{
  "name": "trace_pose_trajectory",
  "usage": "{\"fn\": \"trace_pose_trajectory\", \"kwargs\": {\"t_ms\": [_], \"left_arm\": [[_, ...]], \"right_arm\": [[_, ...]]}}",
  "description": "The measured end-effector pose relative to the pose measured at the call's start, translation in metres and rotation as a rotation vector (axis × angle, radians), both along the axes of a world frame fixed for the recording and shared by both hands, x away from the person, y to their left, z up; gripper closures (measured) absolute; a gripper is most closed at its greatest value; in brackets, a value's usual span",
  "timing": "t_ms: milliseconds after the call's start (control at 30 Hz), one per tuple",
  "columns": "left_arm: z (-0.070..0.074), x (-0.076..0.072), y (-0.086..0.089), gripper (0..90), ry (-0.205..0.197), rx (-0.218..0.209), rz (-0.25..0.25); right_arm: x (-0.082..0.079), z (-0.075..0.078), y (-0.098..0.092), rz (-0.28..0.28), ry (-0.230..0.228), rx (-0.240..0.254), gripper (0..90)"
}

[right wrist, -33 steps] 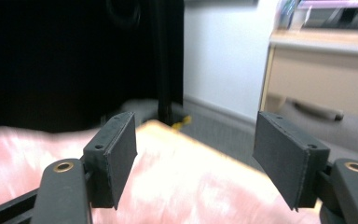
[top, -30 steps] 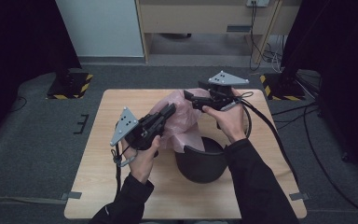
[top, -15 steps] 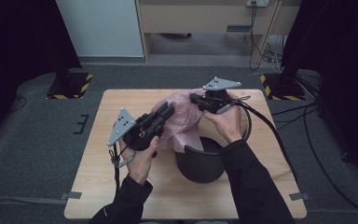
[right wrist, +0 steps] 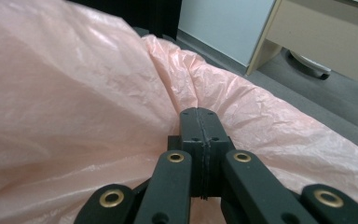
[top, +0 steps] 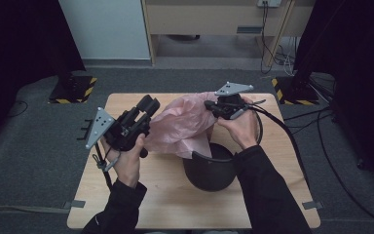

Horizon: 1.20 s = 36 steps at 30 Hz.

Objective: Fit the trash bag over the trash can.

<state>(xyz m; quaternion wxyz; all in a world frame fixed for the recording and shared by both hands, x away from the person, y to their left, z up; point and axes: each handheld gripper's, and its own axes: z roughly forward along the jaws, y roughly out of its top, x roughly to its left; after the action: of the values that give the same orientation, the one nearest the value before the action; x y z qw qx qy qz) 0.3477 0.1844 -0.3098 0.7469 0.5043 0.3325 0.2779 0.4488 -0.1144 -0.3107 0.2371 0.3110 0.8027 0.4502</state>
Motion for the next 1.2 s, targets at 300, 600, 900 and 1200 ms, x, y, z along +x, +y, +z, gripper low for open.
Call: {"fn": "trace_pose_trajectory", "kwargs": {"t_ms": [300, 600, 900, 1200], "left_arm": [[-0.013, 0.002, 0.019, 62.0, 0.054, -0.001, -0.029], [-0.021, -0.023, 0.026, 57.4, 0.021, 0.023, -0.128], [-0.036, -0.021, 0.021, 55.7, 0.084, 0.132, -0.160], [-0.037, -0.015, -0.001, 89.2, 0.086, 0.115, -0.221]], "right_arm": [[0.002, -0.007, -0.009, -0.010, 0.013, 0.027, 90.0], [0.002, -0.008, -0.022, -0.042, 0.004, 0.061, 89.7], [0.006, -0.008, -0.021, -0.048, 0.007, 0.071, 88.5], [0.006, -0.004, -0.022, -0.045, -0.017, 0.122, 77.4]]}}
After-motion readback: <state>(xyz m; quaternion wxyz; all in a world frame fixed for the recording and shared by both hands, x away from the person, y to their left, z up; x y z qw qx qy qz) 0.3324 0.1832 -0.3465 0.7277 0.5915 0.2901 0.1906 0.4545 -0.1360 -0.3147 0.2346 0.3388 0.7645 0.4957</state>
